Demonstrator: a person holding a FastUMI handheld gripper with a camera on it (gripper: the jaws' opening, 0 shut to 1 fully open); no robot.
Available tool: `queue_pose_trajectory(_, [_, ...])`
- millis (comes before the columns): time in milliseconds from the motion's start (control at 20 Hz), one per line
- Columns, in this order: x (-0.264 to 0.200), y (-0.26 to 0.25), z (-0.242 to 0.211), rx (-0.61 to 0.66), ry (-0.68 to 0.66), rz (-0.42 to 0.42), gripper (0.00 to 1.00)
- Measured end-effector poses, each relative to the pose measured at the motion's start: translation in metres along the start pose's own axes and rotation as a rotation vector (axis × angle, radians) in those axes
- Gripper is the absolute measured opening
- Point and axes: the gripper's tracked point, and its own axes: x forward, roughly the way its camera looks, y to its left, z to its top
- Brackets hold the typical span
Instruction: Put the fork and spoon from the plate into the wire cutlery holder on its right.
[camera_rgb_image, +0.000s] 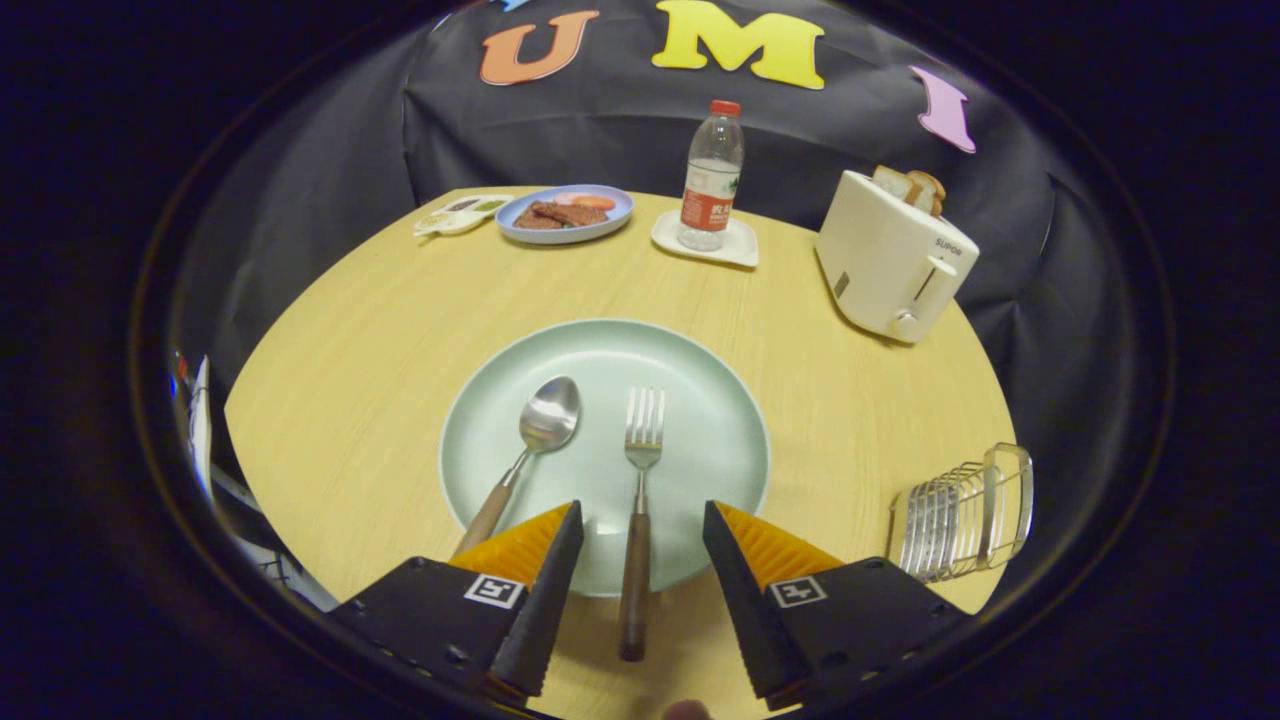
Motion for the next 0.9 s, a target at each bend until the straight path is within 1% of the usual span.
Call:
queue_pose_trajectory(250, [0.012,0.004,-0.008,0.034,0.054,0.025,0.38])
queue_pose_trajectory(350, [0.014,0.005,-0.01,0.043,0.073,0.039,0.38])
queue_pose_trajectory(400, [0.026,-0.001,-0.012,0.052,0.077,0.024,0.38])
queue_pose_trajectory(450, [0.009,-0.002,-0.005,0.063,0.088,0.033,0.13])
queue_pose_trajectory(500, [0.014,0.002,-0.01,0.073,0.098,0.047,0.13])
queue_pose_trajectory(550, [0.013,-0.001,-0.011,0.078,0.106,0.043,0.13])
queue_pose_trajectory(650, [0.01,0.002,-0.01,0.1,0.119,0.063,0.03])
queue_pose_trajectory(700, [0.007,0.0,-0.005,0.109,0.118,0.066,0.01])
queue_pose_trajectory(900, [-0.02,-0.011,0.017,0.114,0.113,0.067,0.01])
